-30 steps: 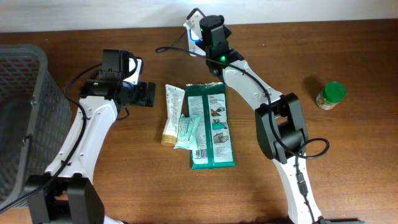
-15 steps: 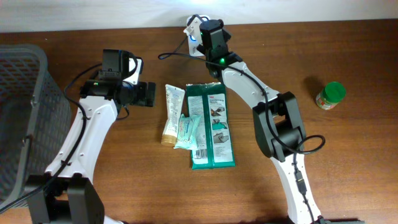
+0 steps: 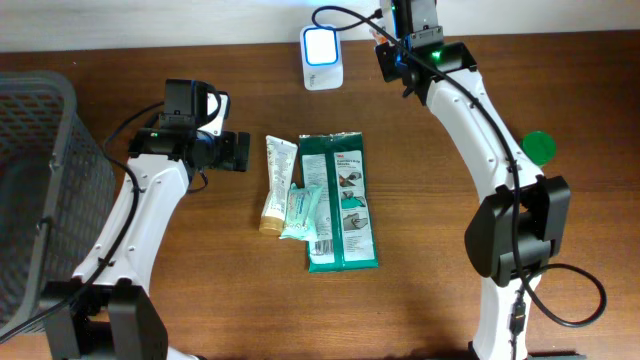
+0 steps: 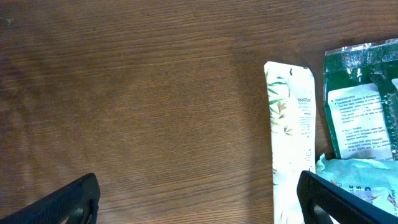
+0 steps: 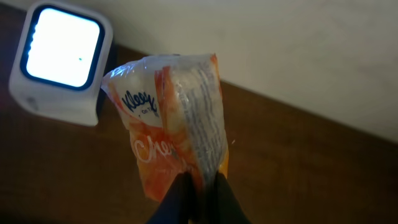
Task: Scan the item barcode
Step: 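Carry the Kleenex pack right and set it down beside the jar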
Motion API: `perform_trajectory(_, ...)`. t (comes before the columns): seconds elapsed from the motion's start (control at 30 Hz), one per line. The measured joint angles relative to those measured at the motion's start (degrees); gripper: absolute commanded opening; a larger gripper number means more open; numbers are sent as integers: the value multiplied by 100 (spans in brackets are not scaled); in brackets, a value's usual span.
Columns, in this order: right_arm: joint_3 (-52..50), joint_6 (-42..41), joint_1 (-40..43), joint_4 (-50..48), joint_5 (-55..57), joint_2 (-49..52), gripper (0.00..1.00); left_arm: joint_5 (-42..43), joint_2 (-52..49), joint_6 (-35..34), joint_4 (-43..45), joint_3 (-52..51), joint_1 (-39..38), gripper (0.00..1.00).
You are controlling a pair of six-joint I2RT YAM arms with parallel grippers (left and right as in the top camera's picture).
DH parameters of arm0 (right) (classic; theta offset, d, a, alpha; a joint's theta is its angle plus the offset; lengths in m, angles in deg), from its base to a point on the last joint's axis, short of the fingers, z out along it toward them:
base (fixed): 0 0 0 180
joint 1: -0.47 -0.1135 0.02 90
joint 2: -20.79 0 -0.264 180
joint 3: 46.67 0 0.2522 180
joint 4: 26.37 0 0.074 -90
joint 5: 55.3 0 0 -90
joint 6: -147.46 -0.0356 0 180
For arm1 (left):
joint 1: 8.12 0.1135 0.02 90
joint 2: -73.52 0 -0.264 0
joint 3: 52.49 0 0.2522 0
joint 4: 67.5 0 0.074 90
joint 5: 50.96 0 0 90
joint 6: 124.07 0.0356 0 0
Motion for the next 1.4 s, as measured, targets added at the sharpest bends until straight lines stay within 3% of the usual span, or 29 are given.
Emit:
perform_trajectory(0.6,0,-525,-26,586,-214,2,4,0,0,22,2,0,1742,99)
perform_trajectory(0.77,2,-835,-4,1246,-245,2,4,2,0,22,0,0,1779,99)
perform_trajectory(1.03,-140,-1733,385,3368,-645,13,4,2,0,22,0,0,1779,99)
perform_trajectory(1.27,-1036,-1777,514,3300,-590,24,4,2,0,22,-2,0,1779,99)
perform_trajectory(1.33,-1329,-1864,634,3237,-463,26,9,0,0,22,0,0,1779,99)
perform_trajectory(1.4,-1434,-1947,804,3233,-422,42,21,2,0,22,0,0,1779,99)
